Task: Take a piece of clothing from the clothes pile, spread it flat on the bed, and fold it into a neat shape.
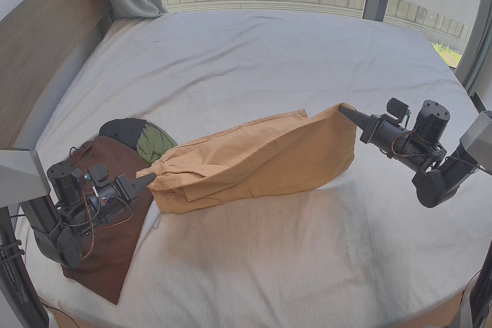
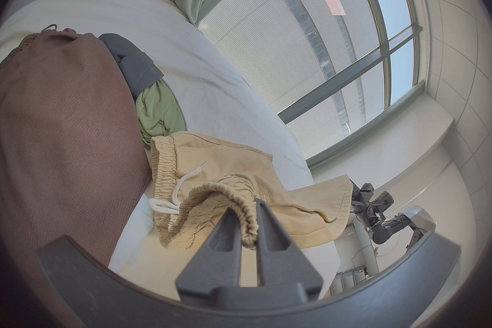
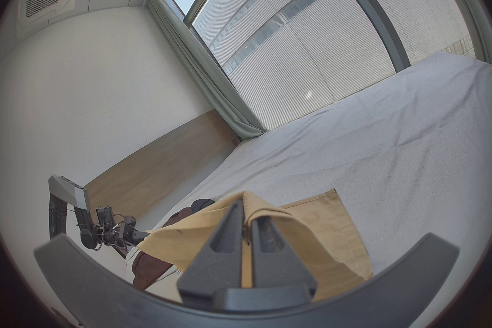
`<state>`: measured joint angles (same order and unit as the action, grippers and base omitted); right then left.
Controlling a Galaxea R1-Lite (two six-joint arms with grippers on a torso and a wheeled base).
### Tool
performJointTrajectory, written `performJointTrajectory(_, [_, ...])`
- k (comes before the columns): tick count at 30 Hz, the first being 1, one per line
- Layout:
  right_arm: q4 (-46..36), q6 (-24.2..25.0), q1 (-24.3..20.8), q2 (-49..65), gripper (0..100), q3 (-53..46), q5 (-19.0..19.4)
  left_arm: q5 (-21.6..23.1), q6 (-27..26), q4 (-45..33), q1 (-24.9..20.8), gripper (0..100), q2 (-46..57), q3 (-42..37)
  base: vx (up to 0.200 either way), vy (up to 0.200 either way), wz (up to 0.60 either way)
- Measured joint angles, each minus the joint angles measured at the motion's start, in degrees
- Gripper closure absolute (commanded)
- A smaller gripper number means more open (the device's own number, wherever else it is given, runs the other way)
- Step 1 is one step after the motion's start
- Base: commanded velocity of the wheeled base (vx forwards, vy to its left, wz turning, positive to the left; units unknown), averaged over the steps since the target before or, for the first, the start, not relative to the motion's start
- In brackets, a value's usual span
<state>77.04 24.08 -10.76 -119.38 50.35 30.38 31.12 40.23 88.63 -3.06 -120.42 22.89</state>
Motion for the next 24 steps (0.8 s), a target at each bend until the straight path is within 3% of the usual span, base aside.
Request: performJointTrajectory(24, [-8.35, 0.11, 0.49, -10.5, 100, 17.79, -0.88, -2.57, 3.05, 0.05, -0.99, 100, -3.5, 4.04, 0.0, 0.0, 0.0])
